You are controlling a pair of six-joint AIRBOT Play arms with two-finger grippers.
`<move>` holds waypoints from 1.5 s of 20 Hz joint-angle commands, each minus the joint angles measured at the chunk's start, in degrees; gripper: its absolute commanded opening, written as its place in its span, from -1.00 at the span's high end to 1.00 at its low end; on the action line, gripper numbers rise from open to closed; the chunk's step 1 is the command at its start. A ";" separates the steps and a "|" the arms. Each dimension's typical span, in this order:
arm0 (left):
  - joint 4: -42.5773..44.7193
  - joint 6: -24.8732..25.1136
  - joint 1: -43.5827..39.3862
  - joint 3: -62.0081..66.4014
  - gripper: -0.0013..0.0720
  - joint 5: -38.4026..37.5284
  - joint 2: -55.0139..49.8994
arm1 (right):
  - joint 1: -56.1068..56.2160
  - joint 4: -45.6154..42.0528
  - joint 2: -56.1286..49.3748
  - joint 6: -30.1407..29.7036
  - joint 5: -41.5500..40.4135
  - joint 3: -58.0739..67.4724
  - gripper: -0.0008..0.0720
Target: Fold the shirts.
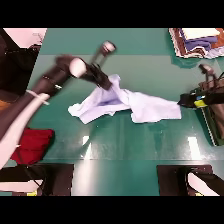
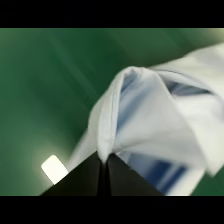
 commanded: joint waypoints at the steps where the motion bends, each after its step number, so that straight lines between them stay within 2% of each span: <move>1: 1.53 -0.74 7.45 2.91 0.89 -0.26 10.36 | -2.80 -0.02 0.07 -0.35 2.56 9.11 0.94; 6: 1.75 3.65 15.06 2.91 0.89 -2.60 22.36 | -5.09 -0.09 0.04 -0.33 4.13 19.78 0.94; 11: 3.85 3.58 19.28 1.99 0.89 -14.75 23.21 | -8.94 0.04 0.00 -0.31 6.99 19.71 0.94; 13: 2.23 3.61 19.26 -1.51 0.89 -14.95 23.15 | -9.49 0.11 -0.02 -0.31 3.89 16.63 0.94; 17: 1.84 3.54 19.26 -10.82 0.89 -11.72 22.91 | -9.49 0.50 -0.28 -0.26 -9.03 9.53 0.94; 19: 1.84 3.52 19.26 -14.47 0.89 -11.08 22.36 | -9.49 0.50 -2.71 -0.26 -12.26 9.46 0.89; 20: 1.86 3.54 19.26 -15.80 0.89 -10.80 22.32 | -9.49 0.50 -4.52 -0.28 -11.43 10.84 0.28; 21: 1.86 3.54 19.26 -16.59 0.89 -10.69 22.32 | -9.49 0.52 -6.21 -0.28 -9.44 12.68 -0.23; 25: 1.84 3.54 19.26 -16.96 0.89 -10.29 22.34 | -9.33 0.85 -8.50 -0.57 0.04 14.80 -0.27; 28: 1.84 3.54 19.26 -16.96 0.89 -10.16 22.34 | -8.74 10.86 -4.66 -1.73 2.75 4.42 -0.30; 30: 0.96 3.54 19.26 -16.96 0.89 -9.53 22.34 | -6.51 18.67 -1.33 -1.70 2.73 -5.42 -0.77</move>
